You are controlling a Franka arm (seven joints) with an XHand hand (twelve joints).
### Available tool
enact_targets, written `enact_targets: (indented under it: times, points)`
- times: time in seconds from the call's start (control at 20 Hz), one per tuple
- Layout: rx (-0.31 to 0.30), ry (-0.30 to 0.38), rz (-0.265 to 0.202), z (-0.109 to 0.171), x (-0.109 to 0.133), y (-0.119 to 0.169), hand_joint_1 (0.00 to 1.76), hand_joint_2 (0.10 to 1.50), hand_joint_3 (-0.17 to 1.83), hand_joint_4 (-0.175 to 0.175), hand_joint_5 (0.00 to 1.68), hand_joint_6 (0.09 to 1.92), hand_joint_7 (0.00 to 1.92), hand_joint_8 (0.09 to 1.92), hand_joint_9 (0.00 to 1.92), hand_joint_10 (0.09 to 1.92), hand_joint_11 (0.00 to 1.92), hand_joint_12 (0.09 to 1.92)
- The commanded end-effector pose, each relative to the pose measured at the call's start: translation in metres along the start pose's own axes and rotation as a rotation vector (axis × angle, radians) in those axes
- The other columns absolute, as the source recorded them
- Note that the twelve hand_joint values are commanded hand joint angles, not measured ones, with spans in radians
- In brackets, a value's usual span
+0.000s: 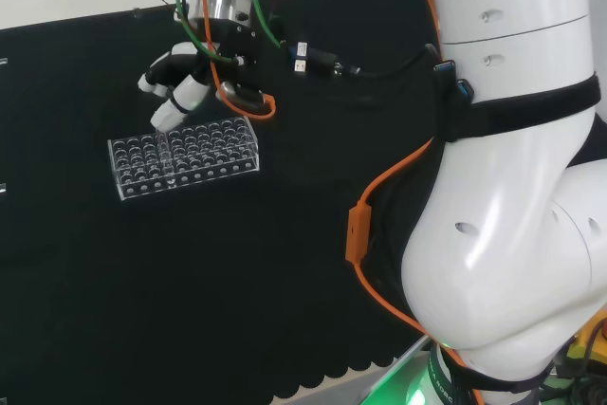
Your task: Pick up the test tube.
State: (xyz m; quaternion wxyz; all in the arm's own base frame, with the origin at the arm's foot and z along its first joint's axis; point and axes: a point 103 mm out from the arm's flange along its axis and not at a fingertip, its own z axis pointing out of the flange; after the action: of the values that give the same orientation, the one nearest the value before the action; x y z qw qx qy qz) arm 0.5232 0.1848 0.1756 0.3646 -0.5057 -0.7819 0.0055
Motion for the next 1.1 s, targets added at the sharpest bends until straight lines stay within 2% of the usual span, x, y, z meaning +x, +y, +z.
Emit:
enact_targets:
  times: [0.05, 0.4, 0.7, 1.1]
  points:
    - [0.007, 0.014, -0.004, 0.0108, -0.0005, 0.006, 1.04, 0.59, 0.7, -0.015, 0.43, 0.53, 0.34, 0.87, 0.32, 0.94, 0.01, 1.57]
    - [0.01, 0.029, -0.013, 0.0173, 0.0004, 0.0101, 1.05, 0.59, 0.72, -0.021, 0.43, 0.64, 0.37, 0.88, 0.33, 0.94, 0.02, 1.56]
    - [0.005, 0.019, -0.006, 0.0188, -0.0028, 0.011, 1.07, 0.58, 0.74, -0.027, 0.44, 0.74, 0.48, 0.85, 0.38, 0.93, 0.05, 1.56]
    - [-0.02, 0.014, 0.003, 0.019, -0.0077, 0.0118, 1.09, 0.59, 0.76, -0.052, 0.57, 0.85, 0.61, 0.83, 0.45, 0.91, 0.11, 1.55]
